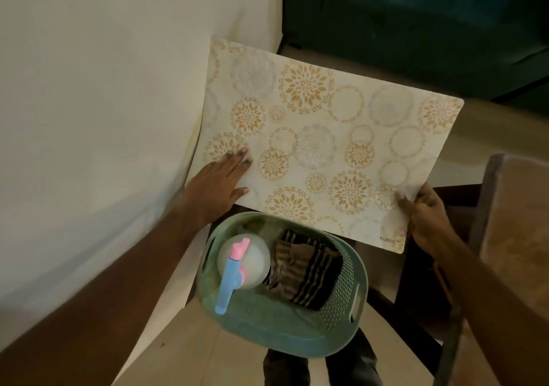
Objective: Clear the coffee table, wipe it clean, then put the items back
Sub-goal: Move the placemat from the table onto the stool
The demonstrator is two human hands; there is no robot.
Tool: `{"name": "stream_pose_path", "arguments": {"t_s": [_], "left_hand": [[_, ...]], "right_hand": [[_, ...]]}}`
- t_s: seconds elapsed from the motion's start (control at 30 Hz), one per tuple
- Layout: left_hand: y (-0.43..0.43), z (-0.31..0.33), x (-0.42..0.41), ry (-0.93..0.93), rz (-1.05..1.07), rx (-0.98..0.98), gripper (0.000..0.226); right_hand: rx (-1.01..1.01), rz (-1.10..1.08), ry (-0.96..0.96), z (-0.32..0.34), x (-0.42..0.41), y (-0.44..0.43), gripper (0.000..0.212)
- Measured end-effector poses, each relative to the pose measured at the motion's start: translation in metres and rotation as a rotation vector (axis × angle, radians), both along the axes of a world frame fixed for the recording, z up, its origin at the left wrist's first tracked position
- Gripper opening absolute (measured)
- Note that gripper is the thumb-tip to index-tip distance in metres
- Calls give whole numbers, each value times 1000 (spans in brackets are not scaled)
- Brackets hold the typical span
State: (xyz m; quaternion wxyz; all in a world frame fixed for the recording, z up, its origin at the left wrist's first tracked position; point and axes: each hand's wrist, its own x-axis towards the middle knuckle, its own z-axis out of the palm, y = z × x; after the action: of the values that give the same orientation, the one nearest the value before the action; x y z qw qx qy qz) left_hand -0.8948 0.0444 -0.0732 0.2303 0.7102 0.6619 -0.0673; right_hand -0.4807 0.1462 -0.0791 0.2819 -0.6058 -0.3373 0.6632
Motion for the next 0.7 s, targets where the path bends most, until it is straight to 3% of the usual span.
{"name": "stream_pose_path", "arguments": {"t_s": [0.17,0.33,0.43,0.5,0.6,0.7], "left_hand": [[-12,-7,2,-72,91,-18,66],[-27,-4,4,-60,89,-16,71],[-33,-2,3,-49,78,8,71],[-34,-1,2,-56,83,5,72],[-35,2,1,-50,51,-9,76],[-36,4,0,-51,45,-34,78]], "right_hand": [[-35,14,8,1,-4,-5,92],[-49,-23,-32,2,-6,-8,121],[-30,-33,-57,4,-11,-10,122],[-25,-38,-89,5,-15,-13,109],[-54,-58,-129,3,-18,-18,61],[-48,-55,-220,1,-21,-24,50]]}}
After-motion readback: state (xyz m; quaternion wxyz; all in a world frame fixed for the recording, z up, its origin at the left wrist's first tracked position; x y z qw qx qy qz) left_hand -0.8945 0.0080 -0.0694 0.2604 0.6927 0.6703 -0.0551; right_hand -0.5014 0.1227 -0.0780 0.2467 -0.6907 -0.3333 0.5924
